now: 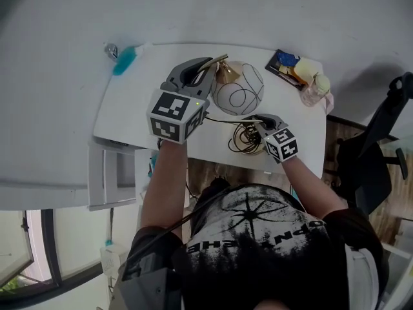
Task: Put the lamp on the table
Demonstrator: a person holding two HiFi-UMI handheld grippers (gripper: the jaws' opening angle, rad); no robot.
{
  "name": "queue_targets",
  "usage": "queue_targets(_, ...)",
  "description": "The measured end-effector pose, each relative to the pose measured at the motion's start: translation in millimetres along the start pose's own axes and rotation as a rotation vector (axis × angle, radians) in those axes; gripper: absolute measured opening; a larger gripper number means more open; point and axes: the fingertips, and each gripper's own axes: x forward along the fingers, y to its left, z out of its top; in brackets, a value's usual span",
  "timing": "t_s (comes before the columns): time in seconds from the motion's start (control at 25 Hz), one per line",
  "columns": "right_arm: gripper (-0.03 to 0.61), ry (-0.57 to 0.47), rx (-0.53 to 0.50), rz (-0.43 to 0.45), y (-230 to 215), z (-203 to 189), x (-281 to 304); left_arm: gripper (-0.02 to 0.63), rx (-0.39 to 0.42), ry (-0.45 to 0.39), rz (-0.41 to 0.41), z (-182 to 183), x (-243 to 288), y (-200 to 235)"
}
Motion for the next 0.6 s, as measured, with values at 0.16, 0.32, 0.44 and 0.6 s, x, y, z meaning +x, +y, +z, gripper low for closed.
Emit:
queue_targets(0.16,0.021,-0.003,0.013,-0.026,-13,15,24,0.028,0.003,-0.007,-0.028,1,18,27)
queue_targets(0.32,0.021,-0.01,0.032,-0.054,-28,32,53,0.028,0.015,-0.01,-0.062,2,42,57)
queue_targets(0.44,0.021,-0.018,0.049,-0.08,-40,44,75,0.028,0.026,-0.013,-0.09,3,60,78)
queue_targets(0.6,0.021,-0.024,0.07,-0.113,-57,59,104,0.028,0.043,-0.019,-0.124,5,83,104)
